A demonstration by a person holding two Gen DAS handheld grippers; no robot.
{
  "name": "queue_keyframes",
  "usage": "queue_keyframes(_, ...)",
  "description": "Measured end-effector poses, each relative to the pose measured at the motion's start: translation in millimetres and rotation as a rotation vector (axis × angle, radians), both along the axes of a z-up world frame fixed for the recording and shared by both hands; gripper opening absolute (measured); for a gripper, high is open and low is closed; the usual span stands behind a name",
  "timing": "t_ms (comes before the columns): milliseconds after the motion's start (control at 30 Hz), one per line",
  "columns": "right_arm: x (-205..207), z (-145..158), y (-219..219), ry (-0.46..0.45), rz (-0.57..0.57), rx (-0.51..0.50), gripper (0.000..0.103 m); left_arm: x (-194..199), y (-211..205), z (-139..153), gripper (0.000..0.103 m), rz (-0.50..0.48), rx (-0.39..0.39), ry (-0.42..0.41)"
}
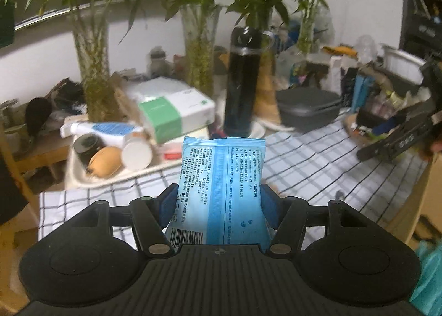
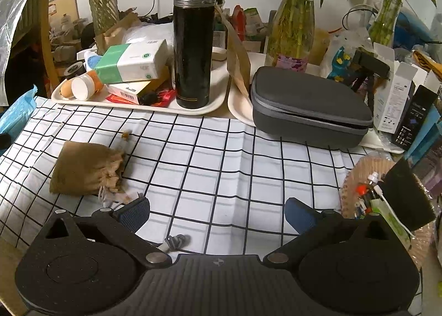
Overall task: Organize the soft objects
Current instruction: 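Grasp the white earphone cable with the right tool while the left tool holds the packet, then carry the packet and cable with both tools over the cardboard box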
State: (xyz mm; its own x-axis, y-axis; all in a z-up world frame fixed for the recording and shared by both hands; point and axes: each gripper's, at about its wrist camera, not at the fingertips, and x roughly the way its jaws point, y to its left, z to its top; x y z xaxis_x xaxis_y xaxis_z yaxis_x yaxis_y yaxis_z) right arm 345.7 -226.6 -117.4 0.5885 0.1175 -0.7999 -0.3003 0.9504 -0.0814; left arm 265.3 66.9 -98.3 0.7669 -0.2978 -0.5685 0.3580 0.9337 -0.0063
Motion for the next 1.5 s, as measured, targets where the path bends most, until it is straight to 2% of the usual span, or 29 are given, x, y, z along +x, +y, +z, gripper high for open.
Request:
queue_keyframes(233,7,-6,-1,0.034,0.013,0.029,0.103,0,13,-7,0.061,0.054,0.013,0.014)
queue_keyframes(367,17,-14,-2,0.1,0.029,0.096,0.102,3,16,-7,0.061,0.082,0.006,0.008)
queue_keyframes(500,28,-30,1,0.237,0.045,0.154,0.086,7,17,-9,0.061,0.094,-0.003,0.014)
queue_keyframes(567,31,-42,4,0.309,0.049,0.158,0.075,8,17,-11,0.061,0.094,0.002,0.016)
queue_keyframes(600,32,-48,6,0.343,0.055,0.162,0.066,8,17,-11,0.061,0.092,0.003,0.018)
queue_keyframes(633,33,-52,8,0.367,0.06,0.166,0.06,8,17,-12,0.061,0.088,0.003,0.02)
queue_keyframes(767,32,-65,14,0.411,0.065,0.161,0.05,6,16,-13,0.061,0.069,0.003,0.022)
queue_keyframes(800,33,-67,14,0.416,0.062,0.163,0.042,6,15,-13,0.061,0.064,0.004,0.022)
queue_keyframes(933,34,-72,19,0.413,0.062,0.137,0.028,7,12,-15,0.061,0.049,0.004,0.027)
queue_keyframes(1133,34,-75,25,0.39,0.094,0.133,0.015,6,10,-15,0.061,0.031,-0.001,0.022)
queue_keyframes(1267,34,-66,22,0.318,0.091,0.112,0.014,6,9,-14,0.061,0.032,-0.017,0.019)
queue_keyframes(1500,29,-31,16,0.179,0.086,0.136,0.014,3,11,-7,0.061,0.035,-0.053,0.008)
